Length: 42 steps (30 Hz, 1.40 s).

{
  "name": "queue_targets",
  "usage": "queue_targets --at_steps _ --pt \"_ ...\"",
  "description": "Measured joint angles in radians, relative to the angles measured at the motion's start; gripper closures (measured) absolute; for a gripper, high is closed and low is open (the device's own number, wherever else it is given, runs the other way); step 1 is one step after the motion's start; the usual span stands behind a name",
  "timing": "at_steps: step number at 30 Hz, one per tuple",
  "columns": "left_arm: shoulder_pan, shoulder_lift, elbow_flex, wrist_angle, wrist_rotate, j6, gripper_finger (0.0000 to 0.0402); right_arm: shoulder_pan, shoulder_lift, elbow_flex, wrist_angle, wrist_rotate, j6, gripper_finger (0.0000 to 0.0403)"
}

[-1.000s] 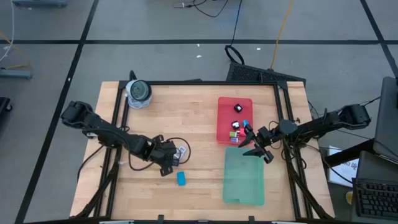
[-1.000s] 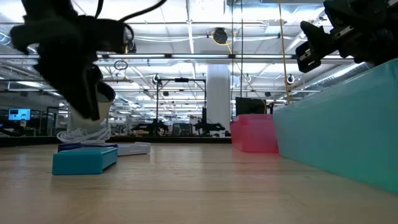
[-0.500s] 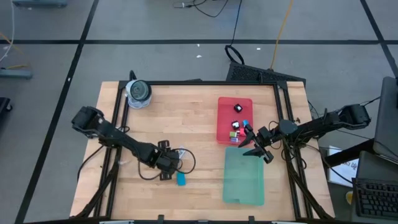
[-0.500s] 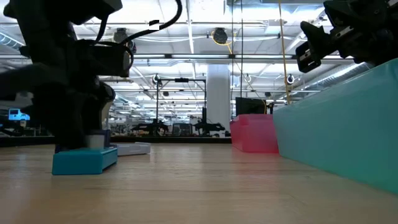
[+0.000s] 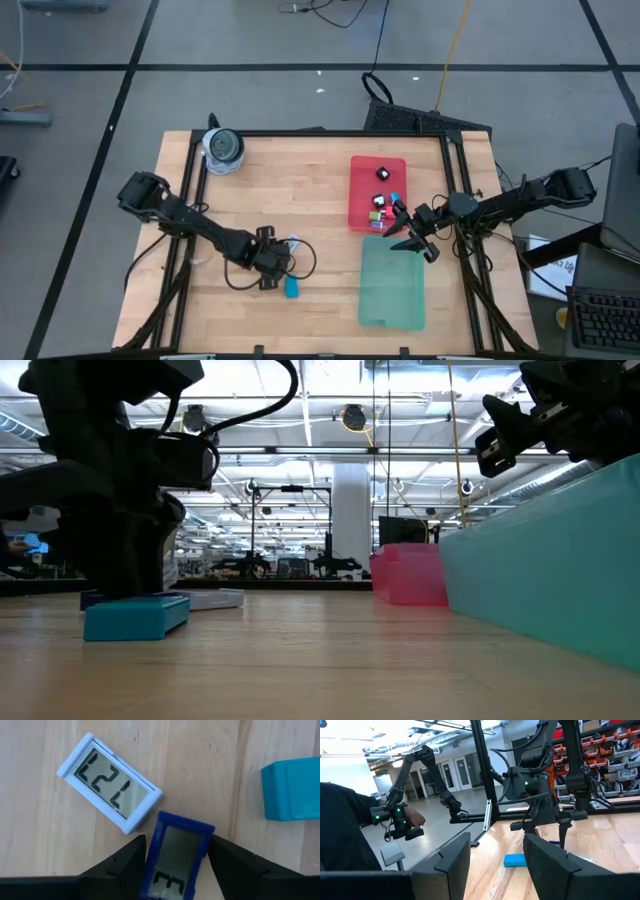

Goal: Pick & Place Office items
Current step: Put the dark blue digital clock into the green bin

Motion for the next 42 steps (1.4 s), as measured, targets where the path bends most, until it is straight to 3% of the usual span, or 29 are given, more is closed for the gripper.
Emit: queue_targets --at_steps 9,15,21,26,30,36,42 --pt "-0.01 0.001 0.001 -0.067 0.018 -0.034 0.0228 0.0 0.0 0.0 0.0 0.0 -0.001 0.0232" --pt "-0.006 -0.002 -0.002 -0.044 -0.034 -0.057 0.0222 0.0 0.0 0.0 0.0 0.001 -0.001 0.0232" --pt "-0.004 -0.078 -0.011 0.024 -0.106 -0.026 0.0251 0.0 0.0 0.0 0.002 0.006 -0.001 0.0232" --pt "-0.005 -0.203 -0.006 0.278 -0.277 0.111 0.0251 0.015 0.0 0.0 0.027 0.095 -0.012 0.0232" --pt "0.003 -0.258 -0.006 0.615 -0.326 0.329 0.0249 0.054 0.0 0.004 0.042 0.159 -0.071 0.0232" --pt "0.023 -0.263 -0.003 1.04 -0.26 0.628 0.025 0.148 0.015 0.062 0.031 0.267 -0.195 0.0232" --pt "0.066 -0.264 -0.003 1.162 -0.155 0.649 0.025 0.25 0.11 0.153 -0.002 0.477 -0.337 0.0232"
